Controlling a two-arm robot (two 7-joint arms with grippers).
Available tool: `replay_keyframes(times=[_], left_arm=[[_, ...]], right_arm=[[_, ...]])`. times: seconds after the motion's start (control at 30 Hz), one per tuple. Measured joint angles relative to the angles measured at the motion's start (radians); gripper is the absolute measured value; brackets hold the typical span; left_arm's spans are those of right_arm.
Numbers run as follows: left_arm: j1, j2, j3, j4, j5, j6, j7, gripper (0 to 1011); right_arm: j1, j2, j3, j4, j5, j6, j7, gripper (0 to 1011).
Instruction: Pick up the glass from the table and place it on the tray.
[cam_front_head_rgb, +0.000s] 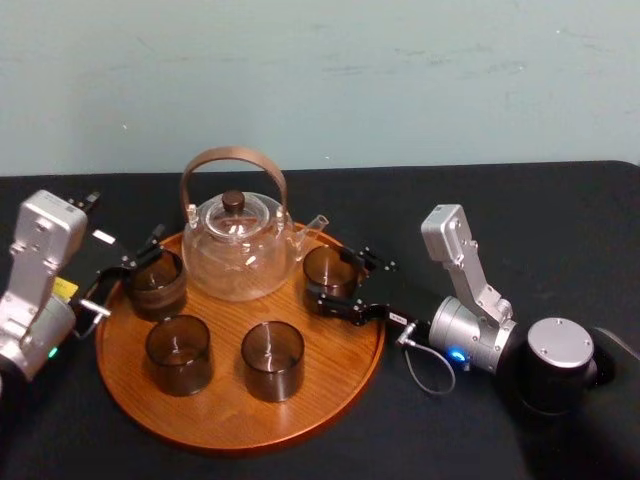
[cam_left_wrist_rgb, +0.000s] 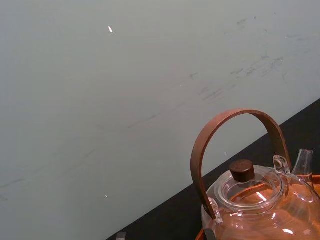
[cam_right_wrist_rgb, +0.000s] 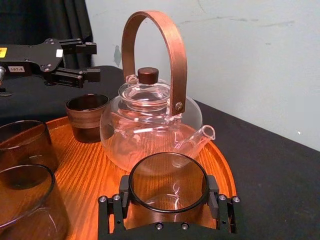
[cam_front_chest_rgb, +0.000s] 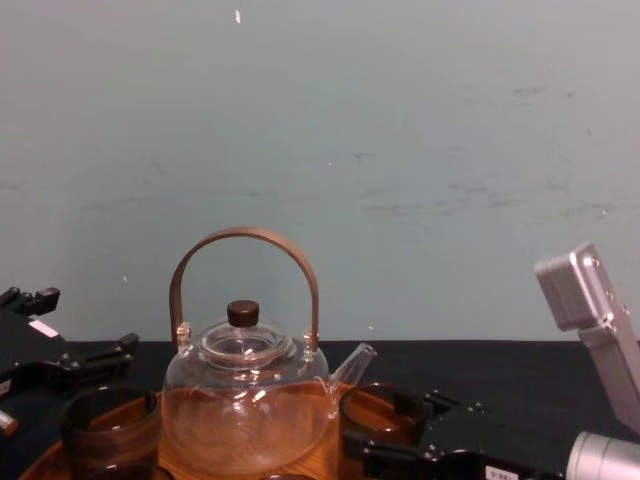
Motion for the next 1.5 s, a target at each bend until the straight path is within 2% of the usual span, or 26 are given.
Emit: replay_keyframes(times=[0.3,0.47,0.87,1.23,1.5], left_arm=[[0.000,0.000,0.000,0.000,0.000,0.000,0.000,1001],[0.000,0.000,0.000,0.000,0.000,0.000,0.000,1001],[0.000,0.000,0.000,0.000,0.000,0.000,0.000,1001],[0.000,0.000,0.000,0.000,0.000,0.000,0.000,1002],[0.000,0.000,0.000,0.000,0.000,0.000,0.000,1001]], right_arm=[[0.000,0.000,0.001,0.000,0.002,0.000,0.000,904],[-0.001,0.001,0.002,0.000,0.002,0.000,0.000,1002],[-0.003,0.002,0.004,-0.007,0.004,-0.001,0.001,1002],[-0.050,0.044,0.019,-0.141,0.008,0.003,-0.014,1002],[-0.110,0.088,0.051,-0.285,0.030,-0.012,-0.039,1003]])
